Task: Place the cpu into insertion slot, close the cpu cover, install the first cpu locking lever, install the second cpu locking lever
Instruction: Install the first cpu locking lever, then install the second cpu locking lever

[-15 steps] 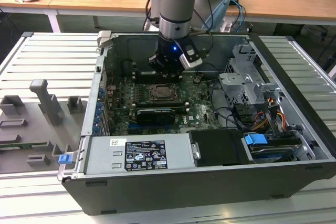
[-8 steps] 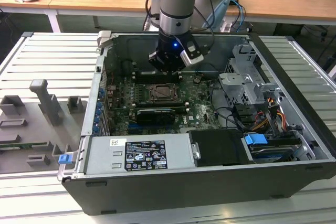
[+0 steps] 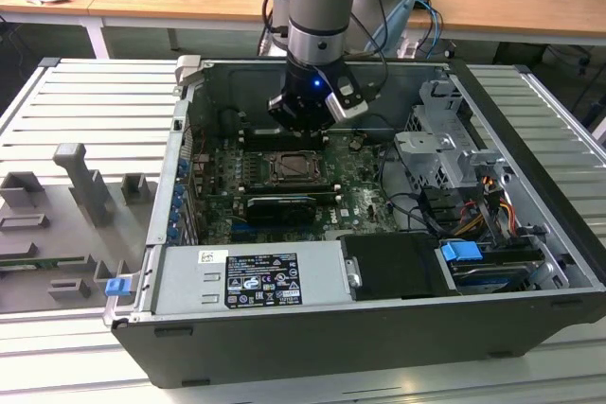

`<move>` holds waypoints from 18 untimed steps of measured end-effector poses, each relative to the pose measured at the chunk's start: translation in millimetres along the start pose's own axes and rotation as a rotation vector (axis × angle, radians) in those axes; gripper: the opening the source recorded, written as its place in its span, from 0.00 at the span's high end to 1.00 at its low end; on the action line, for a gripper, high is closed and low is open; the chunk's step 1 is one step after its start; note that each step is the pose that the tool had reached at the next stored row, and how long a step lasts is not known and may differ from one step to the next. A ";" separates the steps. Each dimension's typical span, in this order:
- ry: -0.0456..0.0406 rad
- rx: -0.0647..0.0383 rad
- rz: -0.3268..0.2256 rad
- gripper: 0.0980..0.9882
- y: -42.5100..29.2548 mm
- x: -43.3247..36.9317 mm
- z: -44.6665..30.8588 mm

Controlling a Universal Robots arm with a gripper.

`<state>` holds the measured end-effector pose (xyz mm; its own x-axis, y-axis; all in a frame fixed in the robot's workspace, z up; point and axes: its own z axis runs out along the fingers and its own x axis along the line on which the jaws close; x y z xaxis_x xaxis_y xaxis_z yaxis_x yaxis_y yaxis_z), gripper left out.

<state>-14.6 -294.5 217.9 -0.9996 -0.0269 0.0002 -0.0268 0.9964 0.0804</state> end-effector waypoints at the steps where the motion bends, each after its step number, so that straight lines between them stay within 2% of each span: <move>1: 0.0000 0.000 0.000 0.99 -0.2 0.0 0.0; 9: 0.0000 0.000 0.000 0.99 -9.5 0.2 -0.8; 12: 0.0000 0.000 0.000 0.99 -9.8 0.3 -2.4; 17: 0.0000 0.000 0.000 0.99 -8.7 0.3 -16.8; 18: 0.0000 0.000 0.000 0.99 -8.1 0.3 -24.4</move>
<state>-14.6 -304.5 241.6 -0.9996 -0.0269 0.0001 -0.0268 0.9964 0.0802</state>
